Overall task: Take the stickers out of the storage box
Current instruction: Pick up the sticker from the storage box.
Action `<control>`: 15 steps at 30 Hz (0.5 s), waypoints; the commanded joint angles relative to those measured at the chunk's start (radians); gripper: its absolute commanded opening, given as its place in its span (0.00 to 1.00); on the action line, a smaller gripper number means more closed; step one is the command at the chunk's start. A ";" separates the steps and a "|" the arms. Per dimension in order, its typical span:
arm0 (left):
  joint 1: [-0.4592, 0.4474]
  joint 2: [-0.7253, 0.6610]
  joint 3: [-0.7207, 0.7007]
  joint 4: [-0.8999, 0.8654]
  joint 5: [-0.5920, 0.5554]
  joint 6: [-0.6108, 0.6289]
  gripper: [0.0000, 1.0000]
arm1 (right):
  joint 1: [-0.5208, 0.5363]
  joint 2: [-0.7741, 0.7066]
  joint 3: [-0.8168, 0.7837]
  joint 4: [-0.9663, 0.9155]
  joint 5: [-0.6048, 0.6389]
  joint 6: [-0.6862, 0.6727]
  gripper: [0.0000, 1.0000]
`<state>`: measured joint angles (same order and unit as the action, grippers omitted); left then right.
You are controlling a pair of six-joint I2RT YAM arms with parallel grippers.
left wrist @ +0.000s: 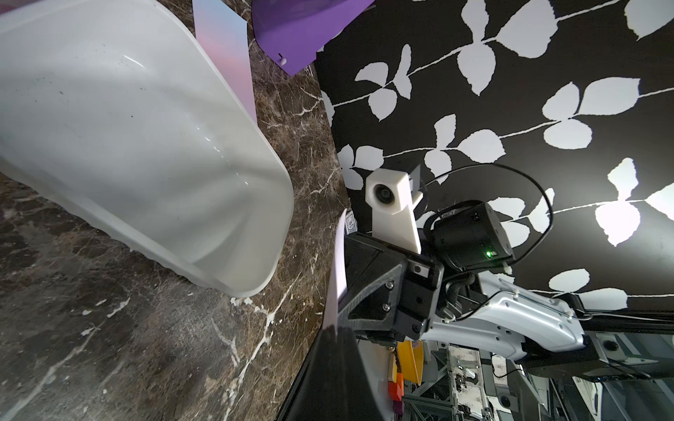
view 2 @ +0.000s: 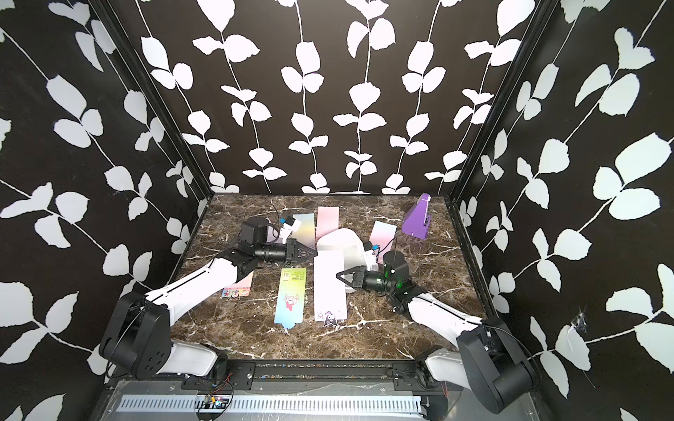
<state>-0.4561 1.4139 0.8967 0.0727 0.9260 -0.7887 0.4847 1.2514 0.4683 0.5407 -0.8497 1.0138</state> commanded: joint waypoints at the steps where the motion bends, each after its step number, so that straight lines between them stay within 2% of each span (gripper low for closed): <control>1: 0.010 -0.001 0.027 0.004 0.008 0.026 0.00 | 0.005 0.018 0.028 0.055 -0.017 -0.012 0.00; 11: 0.032 0.023 0.039 -0.052 -0.001 0.061 0.00 | 0.005 0.036 0.046 0.000 -0.025 -0.045 0.00; 15: 0.039 0.050 0.095 -0.200 -0.026 0.135 0.00 | 0.005 0.036 0.056 -0.040 0.001 -0.058 0.00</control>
<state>-0.4294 1.4555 0.9367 -0.0273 0.9165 -0.7254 0.4847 1.2846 0.4881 0.5320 -0.8547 0.9836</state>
